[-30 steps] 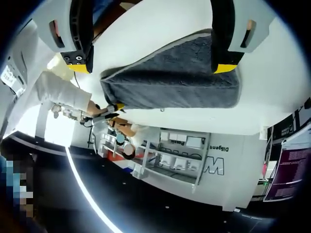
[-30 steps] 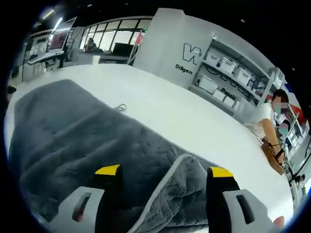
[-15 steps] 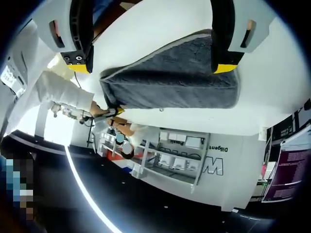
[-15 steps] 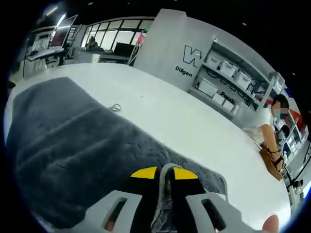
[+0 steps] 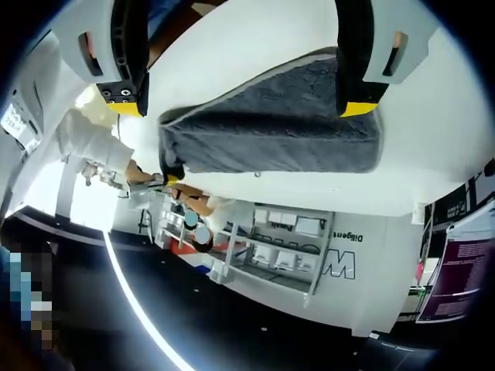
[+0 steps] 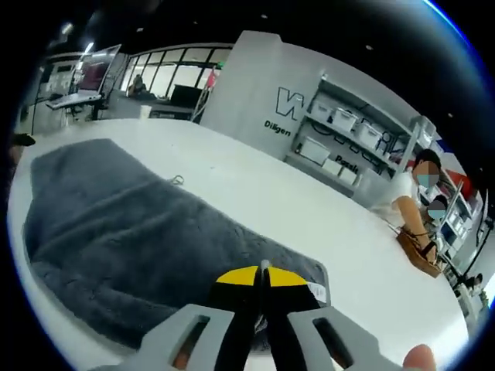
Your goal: Open the folded towel by lifting each exposed corner and separating the folded layers until the towel lies flat within the target outline without major curled edges
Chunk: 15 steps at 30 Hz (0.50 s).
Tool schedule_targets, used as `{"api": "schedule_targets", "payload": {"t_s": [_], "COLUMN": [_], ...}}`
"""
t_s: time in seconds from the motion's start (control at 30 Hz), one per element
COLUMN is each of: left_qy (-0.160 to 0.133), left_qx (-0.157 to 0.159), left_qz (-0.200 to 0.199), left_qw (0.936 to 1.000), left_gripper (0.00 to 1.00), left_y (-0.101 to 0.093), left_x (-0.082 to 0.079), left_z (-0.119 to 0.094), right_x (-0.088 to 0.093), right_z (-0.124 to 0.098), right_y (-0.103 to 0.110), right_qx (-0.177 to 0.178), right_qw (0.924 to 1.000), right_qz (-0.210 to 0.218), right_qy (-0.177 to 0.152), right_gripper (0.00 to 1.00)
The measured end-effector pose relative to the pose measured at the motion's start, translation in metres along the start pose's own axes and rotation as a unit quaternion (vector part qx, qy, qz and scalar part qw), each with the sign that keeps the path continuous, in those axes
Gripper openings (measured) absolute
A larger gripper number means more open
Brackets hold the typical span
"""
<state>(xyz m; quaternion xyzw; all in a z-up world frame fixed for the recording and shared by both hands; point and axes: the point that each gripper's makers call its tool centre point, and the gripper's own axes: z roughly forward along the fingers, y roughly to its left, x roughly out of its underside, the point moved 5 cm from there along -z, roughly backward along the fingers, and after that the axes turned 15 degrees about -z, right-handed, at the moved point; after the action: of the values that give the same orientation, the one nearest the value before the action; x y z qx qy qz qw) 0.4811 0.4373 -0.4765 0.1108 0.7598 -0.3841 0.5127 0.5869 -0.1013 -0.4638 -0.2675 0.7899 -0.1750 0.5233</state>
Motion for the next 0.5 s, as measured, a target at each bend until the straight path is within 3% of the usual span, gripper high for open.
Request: {"api": "schedule_targets", "payload": {"t_s": [0.37,0.5], "left_qy": [0.001,0.002], "left_qx": [0.004,0.005], "left_qz": [0.000,0.001], "left_qw": [1.0000,1.0000], "left_gripper": [1.00,1.00], "left_y": [-0.004,-0.006], "left_x": [0.002,0.003], "left_z": [0.003,0.004], "right_x": [0.046,0.073], "right_z": [-0.060,-0.079], "right_y": [-0.010,-0.009], "right_qx": [0.034,0.045], "right_qw": [0.9969,0.9942], "right_qz": [0.070,0.097], "right_qy": [-0.004,0.008], "right_gripper": [0.00,0.00]}}
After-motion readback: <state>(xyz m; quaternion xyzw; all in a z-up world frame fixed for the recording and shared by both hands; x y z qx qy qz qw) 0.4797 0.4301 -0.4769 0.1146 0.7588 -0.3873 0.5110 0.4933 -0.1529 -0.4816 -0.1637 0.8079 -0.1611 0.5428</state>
